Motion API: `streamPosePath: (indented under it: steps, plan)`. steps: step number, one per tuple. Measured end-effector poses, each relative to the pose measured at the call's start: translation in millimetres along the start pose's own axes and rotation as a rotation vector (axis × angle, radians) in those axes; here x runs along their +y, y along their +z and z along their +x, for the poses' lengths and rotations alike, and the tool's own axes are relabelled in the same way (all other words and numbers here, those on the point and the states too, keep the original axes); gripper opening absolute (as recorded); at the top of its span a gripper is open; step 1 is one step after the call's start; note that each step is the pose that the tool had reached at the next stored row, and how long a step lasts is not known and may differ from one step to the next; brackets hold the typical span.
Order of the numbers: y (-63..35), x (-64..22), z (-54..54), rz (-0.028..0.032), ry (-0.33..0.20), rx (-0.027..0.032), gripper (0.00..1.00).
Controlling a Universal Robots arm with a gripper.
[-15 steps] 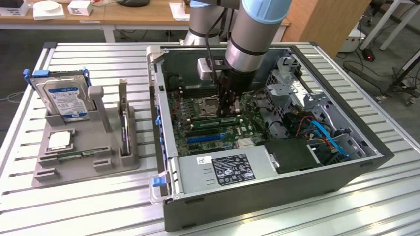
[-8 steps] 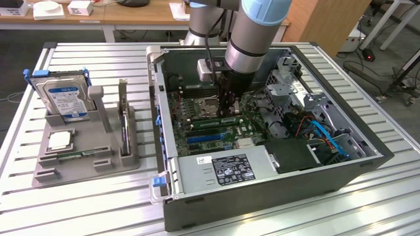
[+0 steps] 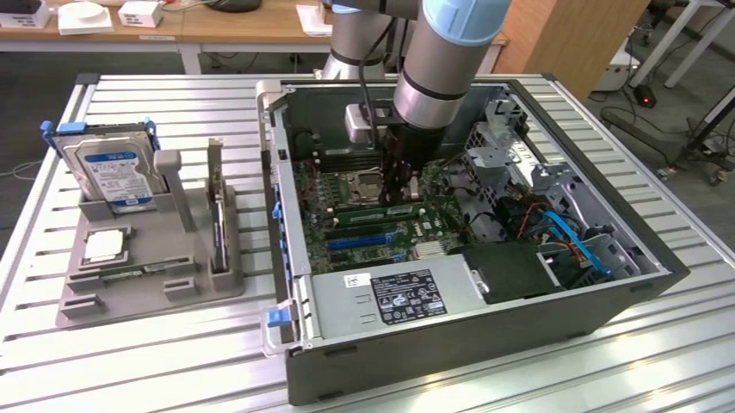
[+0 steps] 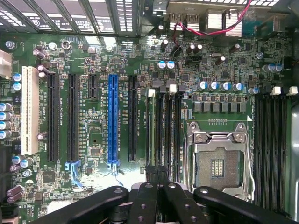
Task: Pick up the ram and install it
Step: 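Press down the ram until it locks into place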
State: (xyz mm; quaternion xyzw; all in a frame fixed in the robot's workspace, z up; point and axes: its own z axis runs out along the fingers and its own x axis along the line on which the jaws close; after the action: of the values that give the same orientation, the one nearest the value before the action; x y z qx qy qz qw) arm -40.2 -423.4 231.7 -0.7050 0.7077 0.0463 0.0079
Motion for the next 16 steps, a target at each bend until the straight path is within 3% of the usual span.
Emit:
streamPosePath:
  steps: [16]
  plan:
    - [1.9,-0.1,0.1,0.0000,0.000,0.0000,0.09]
